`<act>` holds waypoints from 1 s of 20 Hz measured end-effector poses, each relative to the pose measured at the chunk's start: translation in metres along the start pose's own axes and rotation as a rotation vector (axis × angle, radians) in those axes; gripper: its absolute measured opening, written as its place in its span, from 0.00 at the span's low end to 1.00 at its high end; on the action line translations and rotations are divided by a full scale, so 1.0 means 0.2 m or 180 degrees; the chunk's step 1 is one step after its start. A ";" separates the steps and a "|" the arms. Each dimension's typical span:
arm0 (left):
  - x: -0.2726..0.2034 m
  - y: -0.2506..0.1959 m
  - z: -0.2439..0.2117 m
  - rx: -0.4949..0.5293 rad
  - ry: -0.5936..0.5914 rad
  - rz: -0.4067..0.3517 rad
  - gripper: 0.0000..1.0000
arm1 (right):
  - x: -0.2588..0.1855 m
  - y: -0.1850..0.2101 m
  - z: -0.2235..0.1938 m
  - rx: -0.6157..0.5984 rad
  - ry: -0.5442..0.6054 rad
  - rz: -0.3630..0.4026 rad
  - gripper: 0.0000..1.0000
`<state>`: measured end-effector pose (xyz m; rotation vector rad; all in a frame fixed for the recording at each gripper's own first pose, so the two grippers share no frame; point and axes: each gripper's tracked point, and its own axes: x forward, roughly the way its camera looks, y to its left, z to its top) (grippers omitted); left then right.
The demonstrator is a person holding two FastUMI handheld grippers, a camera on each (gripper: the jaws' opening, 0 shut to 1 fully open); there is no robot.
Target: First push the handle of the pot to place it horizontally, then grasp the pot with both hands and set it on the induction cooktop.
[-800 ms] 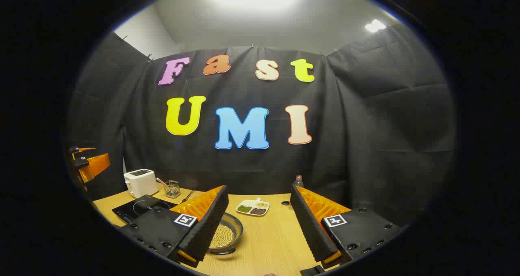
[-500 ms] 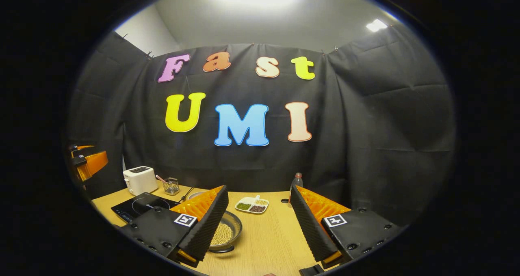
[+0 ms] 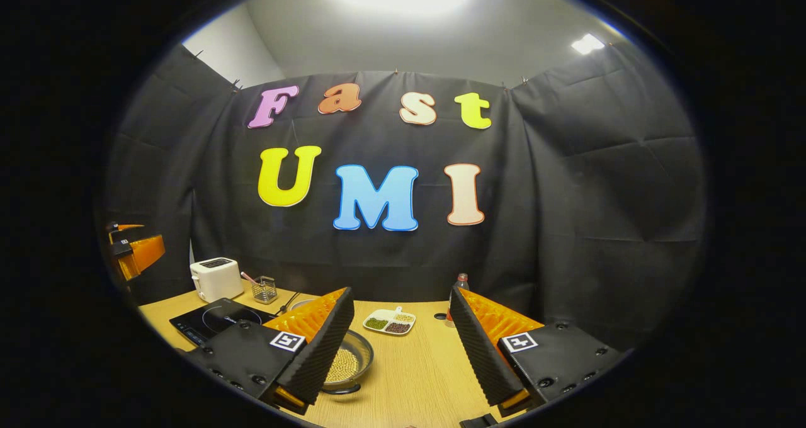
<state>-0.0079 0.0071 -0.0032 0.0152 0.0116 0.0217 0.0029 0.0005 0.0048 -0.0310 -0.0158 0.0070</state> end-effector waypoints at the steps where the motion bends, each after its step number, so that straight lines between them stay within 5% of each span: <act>1: 0.00 -0.01 0.00 0.0003 0.0000 -0.0001 0.89 | 0.00 0.00 0.00 -0.0003 0.0001 0.0006 0.96; 11: 0.00 0.01 0.01 0.0028 -0.0025 0.0041 0.88 | 0.02 0.03 0.00 -0.0073 0.0000 0.0084 0.97; 12: 0.00 0.01 0.01 0.0029 -0.0027 0.0043 0.86 | 0.02 0.04 -0.01 -0.0074 0.0007 0.0097 0.89; 15: 0.00 0.00 0.01 0.0036 -0.0023 0.0034 0.86 | 0.02 0.04 -0.02 -0.0077 0.0041 0.0101 0.89; 20: 0.01 0.01 0.01 0.0046 -0.0037 0.0036 0.88 | 0.03 0.04 -0.02 -0.0057 0.0034 0.0072 0.61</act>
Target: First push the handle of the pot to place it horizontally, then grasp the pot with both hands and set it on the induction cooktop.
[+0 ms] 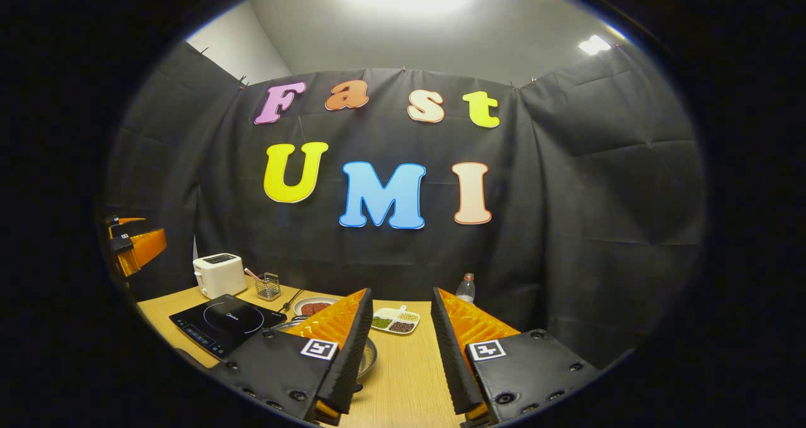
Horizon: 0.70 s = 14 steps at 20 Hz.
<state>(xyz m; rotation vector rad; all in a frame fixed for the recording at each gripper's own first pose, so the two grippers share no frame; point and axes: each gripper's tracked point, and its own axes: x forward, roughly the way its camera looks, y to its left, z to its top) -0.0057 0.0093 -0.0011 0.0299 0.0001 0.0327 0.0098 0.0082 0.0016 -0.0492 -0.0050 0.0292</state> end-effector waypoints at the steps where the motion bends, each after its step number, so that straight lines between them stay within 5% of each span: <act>1: 0.00 0.00 0.01 0.0005 -0.0007 0.0000 0.88 | 0.00 0.01 0.01 0.0011 -0.0015 0.0014 0.55; 7: 0.00 0.03 0.01 -0.0005 -0.0017 -0.0005 0.88 | -0.02 0.07 -0.01 -0.0009 0.0033 0.0086 0.54; 10: -0.02 0.05 0.00 -0.0006 -0.0023 -0.0008 0.86 | -0.03 0.09 0.00 0.0001 0.0001 0.0081 0.14; 14: -0.02 0.10 0.00 -0.0023 -0.0026 0.0007 0.86 | -0.05 0.17 -0.04 -0.0033 0.0086 0.0269 0.17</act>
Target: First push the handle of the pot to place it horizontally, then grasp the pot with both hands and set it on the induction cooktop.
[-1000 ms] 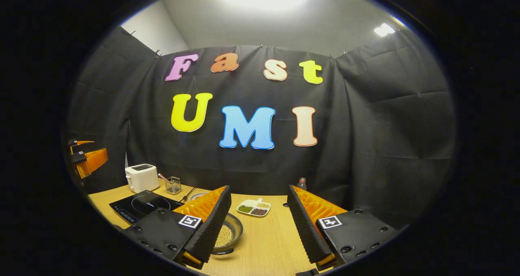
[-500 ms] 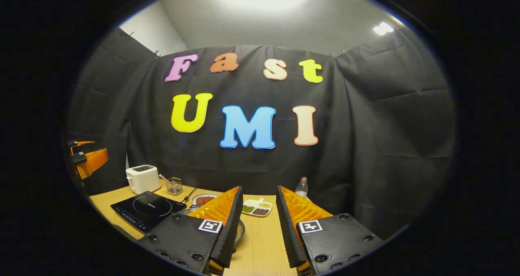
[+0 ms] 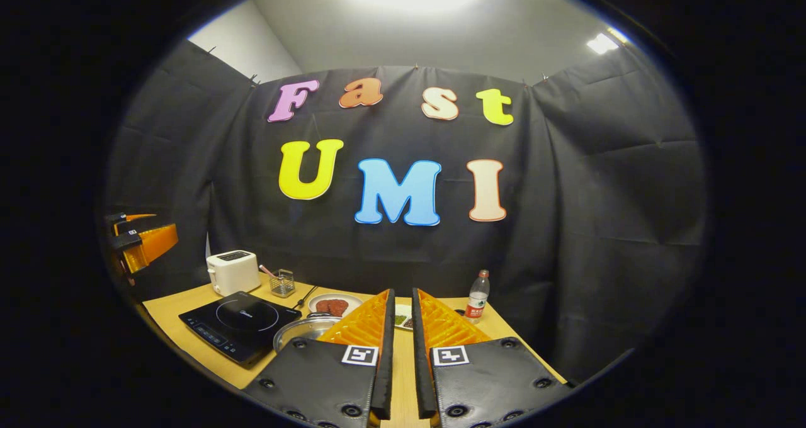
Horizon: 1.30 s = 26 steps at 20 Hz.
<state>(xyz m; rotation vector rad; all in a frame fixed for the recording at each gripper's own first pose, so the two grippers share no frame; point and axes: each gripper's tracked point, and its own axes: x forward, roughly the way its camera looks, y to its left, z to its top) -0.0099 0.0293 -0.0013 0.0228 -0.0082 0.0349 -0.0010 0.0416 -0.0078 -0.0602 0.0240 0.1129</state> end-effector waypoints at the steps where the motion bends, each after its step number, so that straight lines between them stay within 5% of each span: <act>1: 0.00 0.01 0.00 -0.0006 -0.0001 0.0003 0.86 | 0.00 0.00 0.03 -0.0007 -0.0038 -0.0024 0.17; 2: 0.00 0.02 0.00 -0.0007 0.0003 0.0007 0.88 | 0.00 0.04 0.03 -0.0001 -0.0045 0.0067 0.06; 6: 0.01 0.09 -0.02 -0.0001 0.0013 -0.0003 0.88 | -0.02 0.10 0.03 -0.0177 -0.0081 0.0076 0.02; 19: 0.02 0.43 -0.08 -0.0073 -0.0081 0.0034 0.87 | 0.06 0.43 -0.31 -0.0324 0.0522 0.0387 0.02; 26: -0.05 0.61 -0.10 -0.0075 -0.0062 0.0252 0.86 | 0.04 0.62 -0.53 -0.0442 0.0950 0.0788 0.02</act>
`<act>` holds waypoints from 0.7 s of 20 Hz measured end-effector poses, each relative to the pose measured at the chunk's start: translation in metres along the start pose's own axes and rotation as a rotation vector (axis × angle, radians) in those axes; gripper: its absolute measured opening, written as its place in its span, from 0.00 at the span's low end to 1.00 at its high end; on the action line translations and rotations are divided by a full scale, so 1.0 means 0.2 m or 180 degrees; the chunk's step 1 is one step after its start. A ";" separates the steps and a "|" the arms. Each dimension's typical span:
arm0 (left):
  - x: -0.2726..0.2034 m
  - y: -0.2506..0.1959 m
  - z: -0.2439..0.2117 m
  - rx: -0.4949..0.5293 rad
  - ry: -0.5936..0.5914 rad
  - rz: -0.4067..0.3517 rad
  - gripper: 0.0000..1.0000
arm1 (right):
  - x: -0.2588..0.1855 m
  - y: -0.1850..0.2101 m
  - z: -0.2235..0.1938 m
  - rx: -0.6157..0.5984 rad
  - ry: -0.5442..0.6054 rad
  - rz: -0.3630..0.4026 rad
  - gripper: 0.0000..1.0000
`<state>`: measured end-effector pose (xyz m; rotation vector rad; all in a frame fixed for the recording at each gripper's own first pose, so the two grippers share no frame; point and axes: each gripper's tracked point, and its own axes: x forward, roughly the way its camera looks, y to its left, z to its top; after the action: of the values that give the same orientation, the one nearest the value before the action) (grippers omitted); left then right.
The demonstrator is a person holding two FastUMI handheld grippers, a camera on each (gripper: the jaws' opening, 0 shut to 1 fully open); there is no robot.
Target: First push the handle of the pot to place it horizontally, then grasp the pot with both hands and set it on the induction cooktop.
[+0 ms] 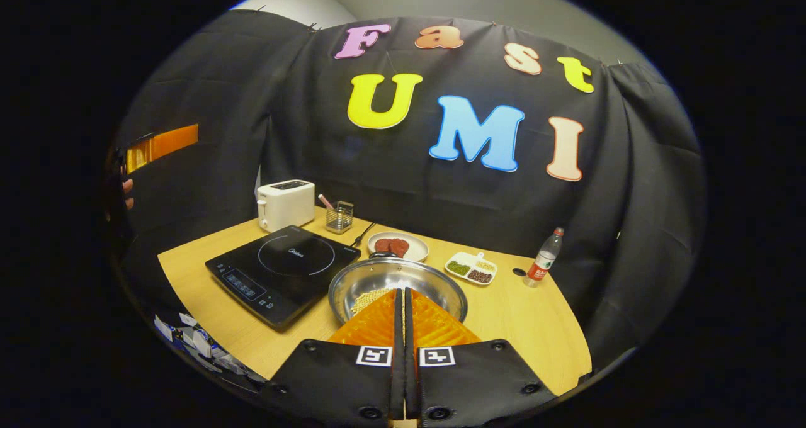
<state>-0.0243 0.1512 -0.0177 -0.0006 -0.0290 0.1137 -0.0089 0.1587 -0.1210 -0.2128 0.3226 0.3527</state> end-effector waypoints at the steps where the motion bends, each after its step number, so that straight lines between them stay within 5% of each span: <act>1: -0.01 0.01 -0.01 0.0009 0.0018 0.0025 0.86 | 0.01 0.02 -0.03 -0.0009 0.0059 0.0059 0.00; 14: -0.02 -0.13 -0.06 0.0152 0.0250 0.0298 0.89 | 0.18 0.10 -0.48 -0.0079 0.0985 0.0736 0.02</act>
<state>-0.0244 0.1256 -0.0305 0.0412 0.0521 0.2078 -0.0101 0.1629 -0.2248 -0.2557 0.6512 0.5539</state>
